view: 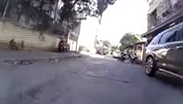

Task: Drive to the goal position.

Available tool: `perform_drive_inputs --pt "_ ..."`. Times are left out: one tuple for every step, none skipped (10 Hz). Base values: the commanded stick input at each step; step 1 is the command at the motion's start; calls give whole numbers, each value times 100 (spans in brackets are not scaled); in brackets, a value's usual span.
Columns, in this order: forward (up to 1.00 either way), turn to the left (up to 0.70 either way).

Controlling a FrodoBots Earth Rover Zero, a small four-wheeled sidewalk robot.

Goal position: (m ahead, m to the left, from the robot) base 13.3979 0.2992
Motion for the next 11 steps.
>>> perform_drive_inputs --pt "95 -37" --pt "95 -16" --pt "95 -1" --pt "95 -1" --pt "95 -1" --pt "95 -1" --pt "95 -1" --pt "95 -1" --pt "95 -1" --pt "95 -1" --pt "98 -1"
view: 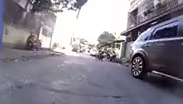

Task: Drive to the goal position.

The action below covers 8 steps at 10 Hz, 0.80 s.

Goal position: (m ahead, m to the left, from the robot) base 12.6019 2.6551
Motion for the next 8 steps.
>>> perform_drive_inputs --pt "98 -1" --pt "100 -1" --pt "100 -1" --pt "100 -1" --pt "100 -1" --pt "100 -1" --pt "100 -1" --pt "99 -1"
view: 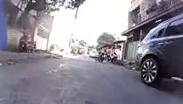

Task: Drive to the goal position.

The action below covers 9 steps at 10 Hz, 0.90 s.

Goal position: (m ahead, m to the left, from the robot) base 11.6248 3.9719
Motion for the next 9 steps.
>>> perform_drive_inputs --pt "98 -1" --pt "98 -1" --pt "98 -1" --pt "98 -1" --pt "99 -1" --pt "96 -1" --pt "96 -1" --pt "96 -1" --pt "95 -1"
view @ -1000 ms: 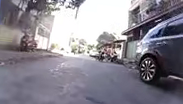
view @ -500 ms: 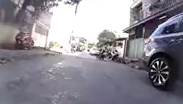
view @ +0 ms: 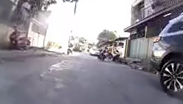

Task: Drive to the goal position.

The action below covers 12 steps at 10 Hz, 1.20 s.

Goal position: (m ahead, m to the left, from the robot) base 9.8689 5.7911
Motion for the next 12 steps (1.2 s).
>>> perform_drive_inputs --pt "95 -4" --pt "95 -17" --pt "94 -31" --pt "94 -18" --pt "94 -17" --pt "94 -15" --pt "94 -5" --pt "94 -1" --pt "93 -1" --pt "91 -1" --pt "90 -1" --pt "90 -1"
